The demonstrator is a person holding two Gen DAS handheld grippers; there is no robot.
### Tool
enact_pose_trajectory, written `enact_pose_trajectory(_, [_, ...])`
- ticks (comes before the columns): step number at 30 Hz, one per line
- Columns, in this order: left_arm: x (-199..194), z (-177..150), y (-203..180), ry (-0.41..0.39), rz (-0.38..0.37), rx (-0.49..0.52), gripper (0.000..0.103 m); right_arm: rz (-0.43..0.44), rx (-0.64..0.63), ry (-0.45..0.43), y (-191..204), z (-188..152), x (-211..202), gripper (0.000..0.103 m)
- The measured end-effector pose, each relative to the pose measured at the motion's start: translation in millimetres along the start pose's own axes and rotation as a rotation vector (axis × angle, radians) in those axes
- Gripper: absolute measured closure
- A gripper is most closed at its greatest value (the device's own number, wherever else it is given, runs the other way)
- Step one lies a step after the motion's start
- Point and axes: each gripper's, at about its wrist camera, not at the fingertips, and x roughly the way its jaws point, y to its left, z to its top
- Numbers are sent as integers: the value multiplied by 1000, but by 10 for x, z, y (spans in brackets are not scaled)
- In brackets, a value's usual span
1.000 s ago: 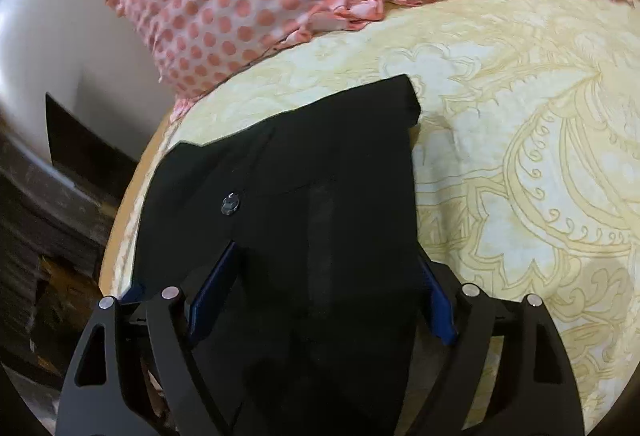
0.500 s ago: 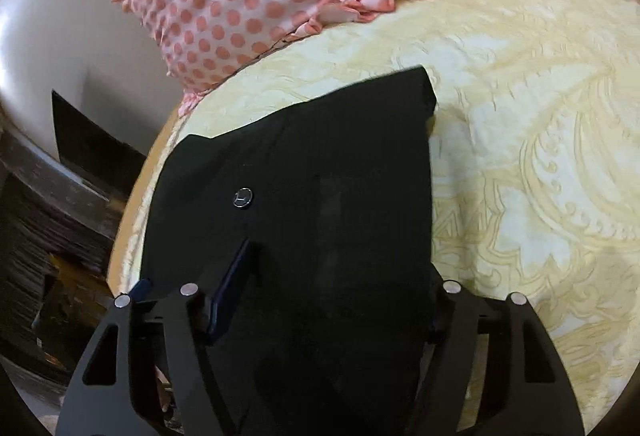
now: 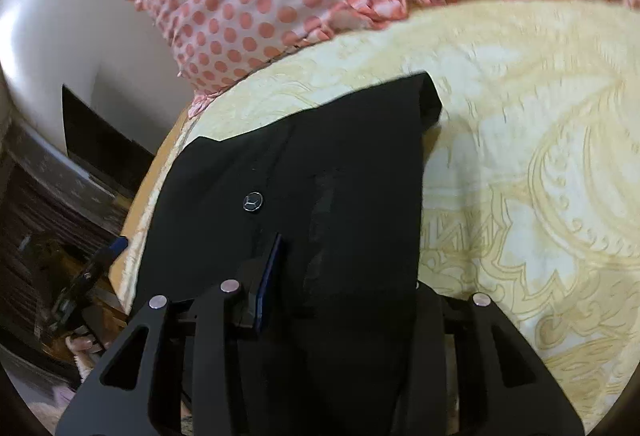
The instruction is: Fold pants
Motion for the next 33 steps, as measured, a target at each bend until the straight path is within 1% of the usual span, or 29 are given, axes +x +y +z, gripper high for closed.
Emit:
enact_pose_trajectory(1, [43,38,33,17,-8,-7,2,2,1,0,1,8,-5,66])
enact_pose_trajectory(2, [99,91,68,39,-12,-16,2,-13,-33,-9,60,2,-21,72])
enact_pose_trajectory(3, [122,110,82,48,-13,-17,2,-28,-84,-22,154,-12,-49,75])
enact_pose_trajectory(4, [154,133,86,59,-18,-17,2,-30,-135,-42,259,-35,-91,76])
enact_pose_trajectory(6, [228,183,94,80,-30,-13,2,-7,-201,-74,401,-69,-169,78])
enact_pose_trajectory(9, [366,226,82,116,-28,-5,3,7,-257,-98,512,-99,-249,78])
enact_pose_trajectory(12, [483,229,106,162,-41,-24,5,-8,-265,-92,508,-114,-241,78])
enact_pose_trajectory(16, [593,238,125,199,-64,-40,9,12,-223,-81,389,-87,-205,78])
enact_pose_trajectory(18, [665,250,129,223,-72,-47,16,13,-213,-78,349,-83,-186,78])
enact_pose_trajectory(20, [758,269,129,262,-98,-63,27,18,-201,-76,309,-74,-166,78])
enact_pose_trajectory(22, [819,288,117,284,-83,-63,32,33,-183,-75,259,-70,-159,78])
enact_pose_trajectory(24, [860,322,110,295,-59,-51,43,39,-171,-76,225,-66,-151,79])
enact_pose_trajectory(25, [870,340,120,298,-48,-49,57,42,-164,-76,211,-62,-146,79])
enact_pose_trajectory(26, [870,358,142,300,-45,-52,73,46,-160,-76,200,-59,-145,79])
enact_pose_trajectory(27, [857,379,173,300,-62,-63,84,51,-158,-78,191,-55,-146,79])
enact_pose_trajectory(28, [834,395,193,294,-80,-75,86,56,-157,-79,187,-49,-148,80])
enact_pose_trajectory(29, [823,399,183,290,-82,-73,90,59,-157,-79,189,-42,-153,80])
enact_pose_trajectory(33, [751,436,32,247,-42,0,93,63,-157,-88,213,22,-182,81])
